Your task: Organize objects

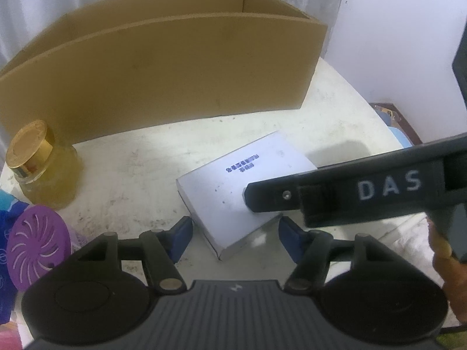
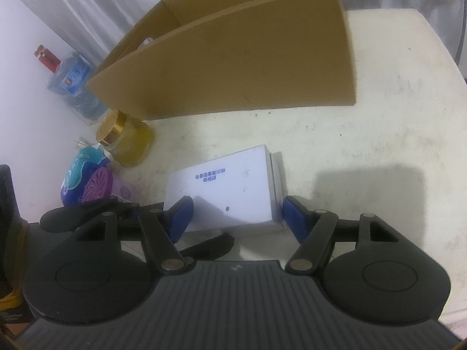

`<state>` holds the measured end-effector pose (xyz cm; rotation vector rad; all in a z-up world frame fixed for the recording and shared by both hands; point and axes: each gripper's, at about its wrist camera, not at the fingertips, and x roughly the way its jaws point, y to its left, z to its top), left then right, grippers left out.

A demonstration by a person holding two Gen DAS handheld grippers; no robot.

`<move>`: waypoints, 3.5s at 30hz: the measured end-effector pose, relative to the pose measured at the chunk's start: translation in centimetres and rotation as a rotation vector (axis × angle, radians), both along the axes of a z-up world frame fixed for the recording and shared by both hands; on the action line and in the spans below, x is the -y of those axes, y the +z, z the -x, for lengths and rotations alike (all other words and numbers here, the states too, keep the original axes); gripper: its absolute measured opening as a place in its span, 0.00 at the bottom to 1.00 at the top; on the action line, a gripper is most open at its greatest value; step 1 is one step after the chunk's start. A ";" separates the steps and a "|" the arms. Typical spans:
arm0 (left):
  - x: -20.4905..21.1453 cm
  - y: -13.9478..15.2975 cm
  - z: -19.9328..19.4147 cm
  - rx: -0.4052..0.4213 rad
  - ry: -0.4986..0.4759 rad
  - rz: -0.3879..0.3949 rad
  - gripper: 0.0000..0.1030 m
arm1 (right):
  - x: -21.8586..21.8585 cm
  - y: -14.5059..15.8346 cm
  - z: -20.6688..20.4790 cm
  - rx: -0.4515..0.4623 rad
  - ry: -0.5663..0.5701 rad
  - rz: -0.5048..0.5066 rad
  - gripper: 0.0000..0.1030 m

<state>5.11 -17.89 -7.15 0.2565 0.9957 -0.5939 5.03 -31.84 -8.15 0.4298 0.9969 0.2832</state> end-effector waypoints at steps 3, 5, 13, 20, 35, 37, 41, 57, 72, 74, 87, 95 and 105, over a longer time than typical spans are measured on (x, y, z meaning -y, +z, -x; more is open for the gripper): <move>0.1 0.0 0.0 0.004 -0.005 -0.005 0.67 | 0.2 -0.2 0.1 -0.004 -0.003 -0.013 0.65; 0.2 -0.1 0.0 0.011 -0.008 -0.008 0.68 | 0.3 -0.3 0.1 -0.005 -0.006 -0.020 0.65; 0.7 -0.2 0.6 0.049 -0.011 -0.035 0.68 | 0.4 -0.6 0.2 0.002 -0.014 -0.035 0.67; 0.4 0.1 0.5 0.015 0.018 -0.015 0.68 | -0.1 0.0 0.2 -0.009 -0.008 -0.011 0.68; 0.6 1.8 2.4 0.062 0.022 -0.010 0.68 | -0.4 1.6 2.1 0.021 -0.025 -0.011 0.68; 0.4 2.3 2.6 0.073 0.030 -0.002 0.68 | -0.4 2.0 2.4 0.029 -0.026 -0.015 0.68; -0.1 4.0 2.4 0.099 0.048 0.039 0.68 | -0.6 3.5 2.6 0.062 -0.026 -0.014 0.68; 3.0 12.9 -5.1 0.239 0.125 0.175 0.68 | 1.1 14.3 -4.2 0.290 0.016 0.080 0.68; 8.2 8.9 -17.7 0.001 0.237 0.190 0.68 | 4.8 13.5 -21.2 0.027 0.170 0.167 0.69; 8.5 8.0 -18.4 -0.036 0.257 0.185 0.68 | 4.8 12.7 -22.6 -0.017 0.197 0.173 0.69; 9.4 5.4 -20.6 -0.200 0.288 0.186 0.66 | 3.6 9.7 -27.5 -0.162 0.327 0.263 0.70; 9.3 5.5 -20.4 -0.217 0.246 0.204 0.66 | 2.0 8.6 -27.7 -0.180 0.409 0.394 0.71; 9.6 5.8 -20.3 -0.183 0.225 0.191 0.66 | 1.3 8.1 -27.1 -0.149 0.455 0.424 0.71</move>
